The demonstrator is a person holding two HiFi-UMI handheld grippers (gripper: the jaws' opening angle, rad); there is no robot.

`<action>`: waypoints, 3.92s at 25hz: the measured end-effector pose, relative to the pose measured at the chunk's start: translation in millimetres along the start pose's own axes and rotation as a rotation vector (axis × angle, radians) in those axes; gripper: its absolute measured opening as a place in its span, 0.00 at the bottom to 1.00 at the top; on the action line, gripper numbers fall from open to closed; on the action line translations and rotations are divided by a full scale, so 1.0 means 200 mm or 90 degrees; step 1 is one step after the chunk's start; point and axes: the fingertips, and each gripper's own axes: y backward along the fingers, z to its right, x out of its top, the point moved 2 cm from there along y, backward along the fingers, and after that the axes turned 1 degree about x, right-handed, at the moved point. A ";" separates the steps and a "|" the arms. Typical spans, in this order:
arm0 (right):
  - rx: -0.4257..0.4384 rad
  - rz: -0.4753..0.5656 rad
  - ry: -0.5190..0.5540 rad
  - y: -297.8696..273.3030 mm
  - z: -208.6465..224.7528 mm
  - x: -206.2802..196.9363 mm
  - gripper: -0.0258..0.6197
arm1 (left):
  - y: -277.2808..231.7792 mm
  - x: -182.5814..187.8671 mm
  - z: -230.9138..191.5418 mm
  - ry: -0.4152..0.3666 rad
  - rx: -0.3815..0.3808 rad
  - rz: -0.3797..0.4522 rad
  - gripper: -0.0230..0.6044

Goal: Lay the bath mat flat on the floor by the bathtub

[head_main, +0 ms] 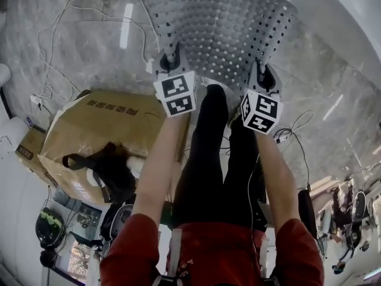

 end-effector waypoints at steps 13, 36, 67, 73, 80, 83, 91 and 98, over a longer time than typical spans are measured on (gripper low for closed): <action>-0.021 -0.051 -0.010 -0.73 0.02 -0.41 0.16 | -0.75 -0.40 -0.10 -0.043 -0.010 -0.048 0.12; -0.039 -0.099 -0.020 -1.46 0.09 -0.94 0.18 | -1.54 -0.88 -0.16 -0.083 -0.001 -0.085 0.14; -0.104 -0.141 -0.132 -1.49 0.31 -1.10 0.47 | -1.61 -1.09 -0.44 -0.048 0.019 -0.192 0.57; -0.094 -0.140 -0.124 -1.34 0.28 -0.97 0.47 | -1.38 -1.00 -0.39 -0.003 0.018 -0.183 0.57; -0.078 -0.128 -0.106 -1.04 0.19 -0.75 0.47 | -1.05 -0.82 -0.27 0.022 -0.008 -0.171 0.57; -0.069 -0.125 -0.103 -0.90 0.15 -0.66 0.47 | -0.90 -0.76 -0.20 0.024 -0.021 -0.171 0.57; -0.056 -0.115 -0.111 -0.56 0.13 -0.45 0.47 | -0.48 -0.64 0.02 0.054 -0.050 -0.176 0.57; -0.058 -0.102 -0.113 -0.24 0.25 -0.30 0.47 | -0.10 -0.45 0.28 0.037 -0.064 -0.127 0.57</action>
